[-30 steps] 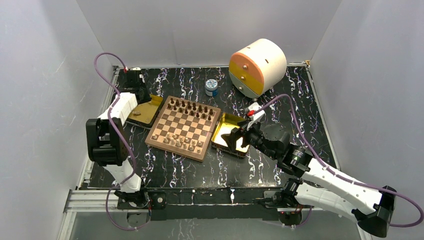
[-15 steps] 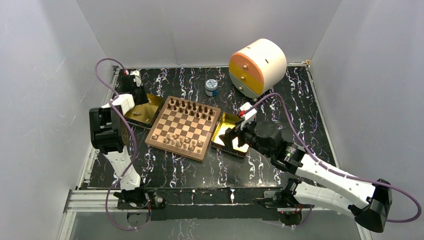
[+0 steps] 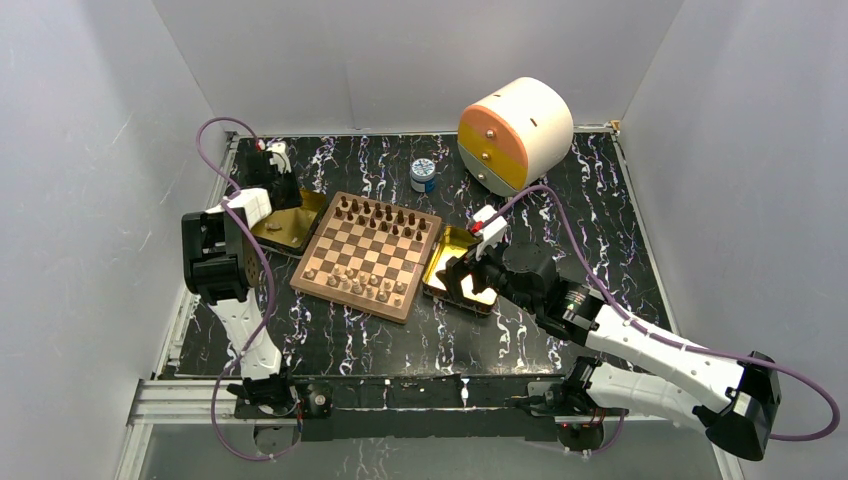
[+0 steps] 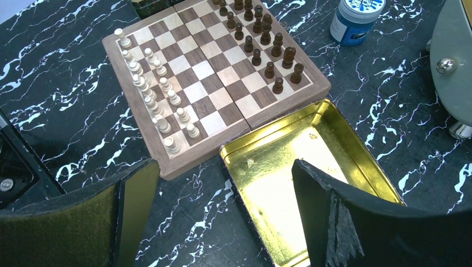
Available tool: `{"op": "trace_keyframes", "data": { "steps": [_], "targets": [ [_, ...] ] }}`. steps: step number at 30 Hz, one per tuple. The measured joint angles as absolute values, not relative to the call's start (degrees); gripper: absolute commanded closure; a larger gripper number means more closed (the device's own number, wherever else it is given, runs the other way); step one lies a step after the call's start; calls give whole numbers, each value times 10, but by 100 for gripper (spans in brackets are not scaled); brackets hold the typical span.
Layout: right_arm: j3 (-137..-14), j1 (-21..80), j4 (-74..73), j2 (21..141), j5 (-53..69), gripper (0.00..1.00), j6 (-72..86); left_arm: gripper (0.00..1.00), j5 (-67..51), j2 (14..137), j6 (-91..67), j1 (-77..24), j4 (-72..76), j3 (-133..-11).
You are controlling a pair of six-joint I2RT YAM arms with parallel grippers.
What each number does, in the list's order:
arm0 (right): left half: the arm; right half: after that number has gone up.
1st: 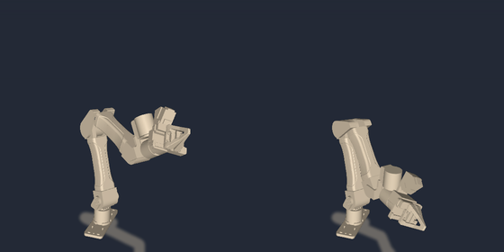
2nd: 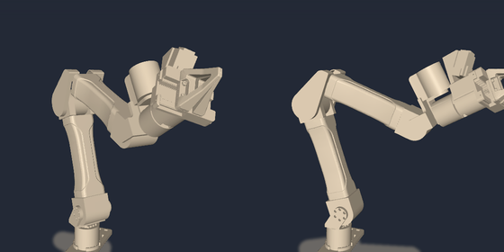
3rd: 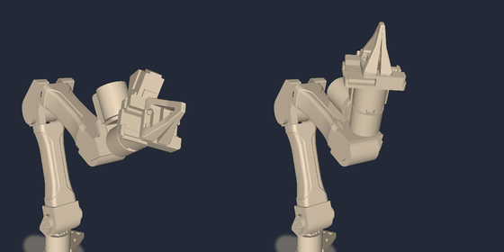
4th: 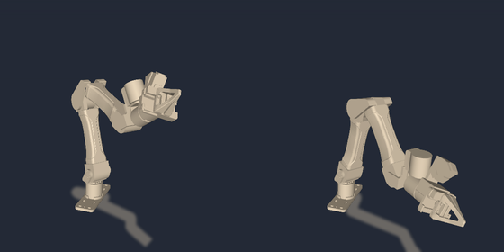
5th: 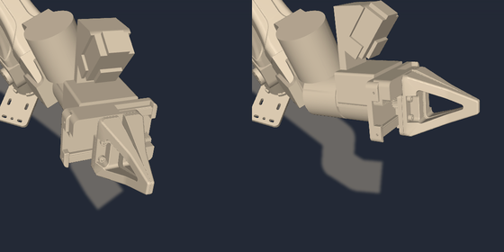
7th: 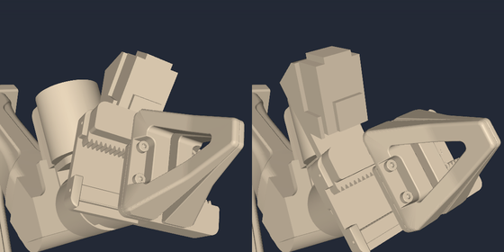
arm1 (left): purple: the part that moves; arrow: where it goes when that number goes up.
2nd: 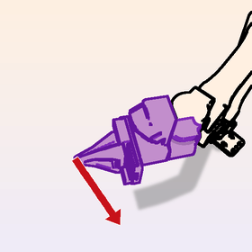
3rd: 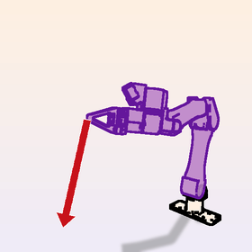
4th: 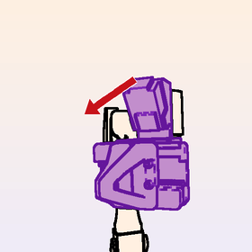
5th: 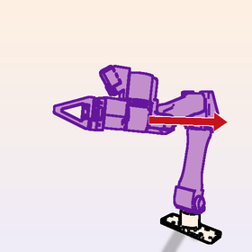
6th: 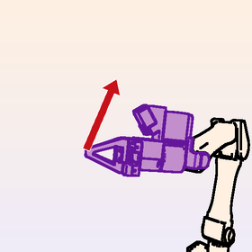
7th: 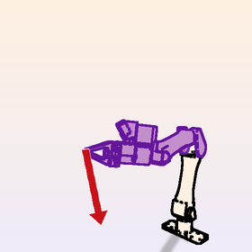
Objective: Set up the chess pieces on the board
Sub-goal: Pick up the chess piece from the storage box.
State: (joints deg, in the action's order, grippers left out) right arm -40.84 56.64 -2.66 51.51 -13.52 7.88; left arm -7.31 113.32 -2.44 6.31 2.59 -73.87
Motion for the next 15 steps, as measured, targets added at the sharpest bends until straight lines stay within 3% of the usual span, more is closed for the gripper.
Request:
{"op": "trace_keyframes", "data": {
  "steps": [15],
  "targets": [
    [-408,566,-24,515,-135,1,75,86,-93,1158,-19,63,23,-759]
  ]
}}
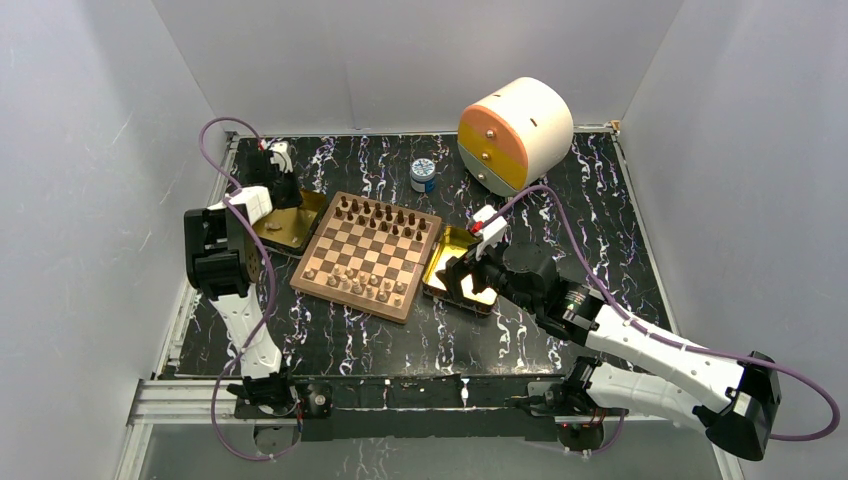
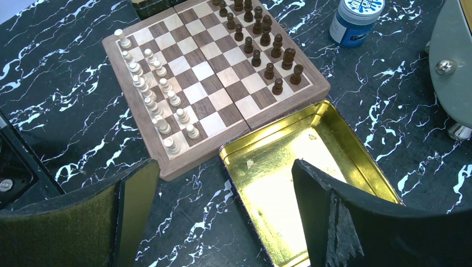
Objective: Set up the chess pieces on the board
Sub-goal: Pick up the chess piece from the storage box.
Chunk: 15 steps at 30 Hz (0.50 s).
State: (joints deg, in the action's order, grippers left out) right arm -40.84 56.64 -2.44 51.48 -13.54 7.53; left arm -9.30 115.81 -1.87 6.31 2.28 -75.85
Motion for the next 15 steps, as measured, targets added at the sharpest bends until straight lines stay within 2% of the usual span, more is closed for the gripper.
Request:
{"op": "trace_keyframes", "data": {
  "steps": [15],
  "targets": [
    [-408,566,-14,514,-129,1,77,90,-64,1136,-26,63,-39,-777]
  ]
}}
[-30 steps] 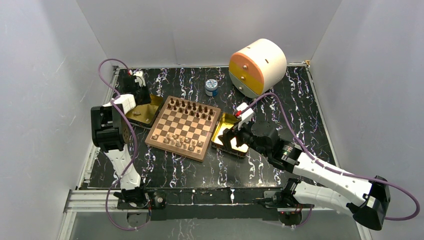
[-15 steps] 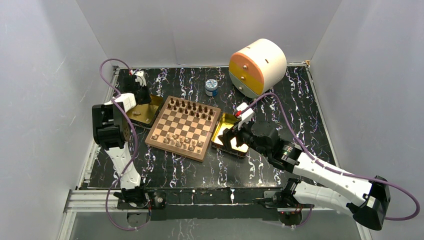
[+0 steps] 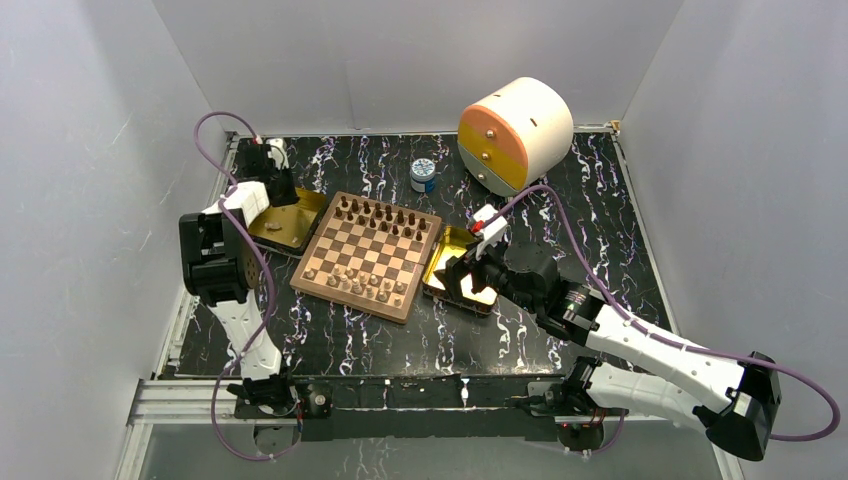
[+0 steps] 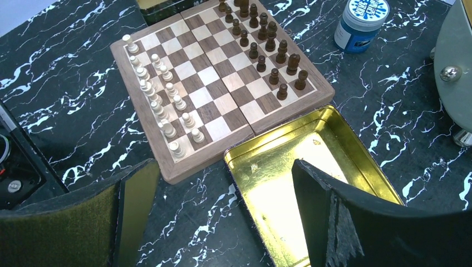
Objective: Set up the chess pieces on the board
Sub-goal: Pick up the chess piece from the storage box, then place the chess piece on the chessboard.
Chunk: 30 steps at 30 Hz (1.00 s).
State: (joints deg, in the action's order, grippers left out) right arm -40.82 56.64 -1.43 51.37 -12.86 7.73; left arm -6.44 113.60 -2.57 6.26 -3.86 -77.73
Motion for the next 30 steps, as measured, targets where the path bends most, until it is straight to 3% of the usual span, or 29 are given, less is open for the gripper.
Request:
{"op": "trace_keyframes", "data": {
  "steps": [30],
  "targets": [
    [-435,566,-29,517,-133,1,57,90,-44,853,-180,22,-246,-651]
  ]
}}
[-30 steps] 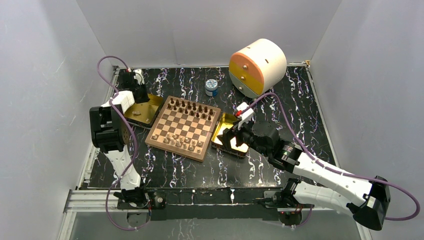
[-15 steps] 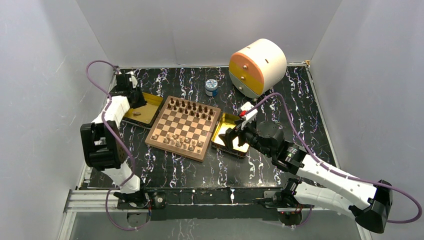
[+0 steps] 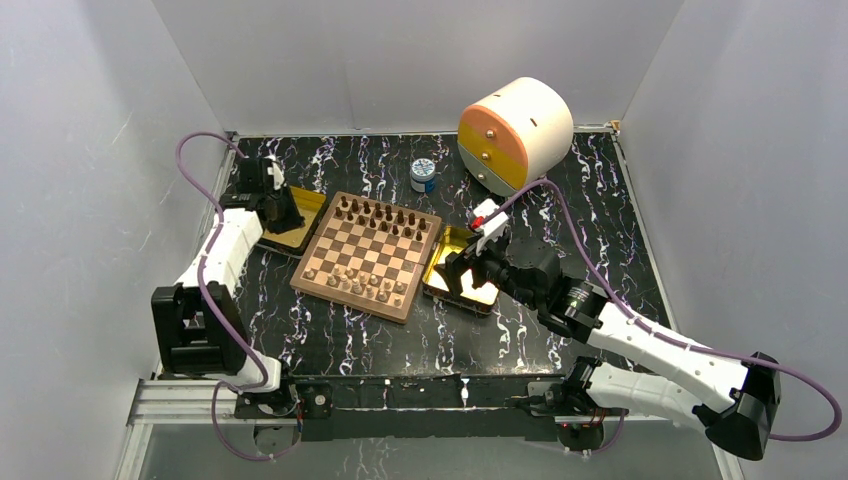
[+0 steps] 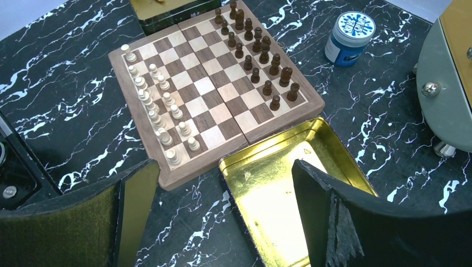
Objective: Set up the chess pieces on the board
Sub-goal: Place the chess piece on the chessboard.
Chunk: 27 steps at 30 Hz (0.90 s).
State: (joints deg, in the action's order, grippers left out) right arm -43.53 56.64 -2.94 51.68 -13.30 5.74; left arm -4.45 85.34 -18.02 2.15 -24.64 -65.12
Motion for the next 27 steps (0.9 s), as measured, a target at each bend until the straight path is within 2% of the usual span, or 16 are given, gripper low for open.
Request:
{"op": "trace_keyframes", "data": {
  "steps": [11,27],
  "targets": [
    [-437,566,-31,517,-134,1,64,91,3,796,-204,-100,-290,-596],
    [-437,566,-39,510,-134,1,78,92,66,793,-212,-127,-279,-532]
  ]
}}
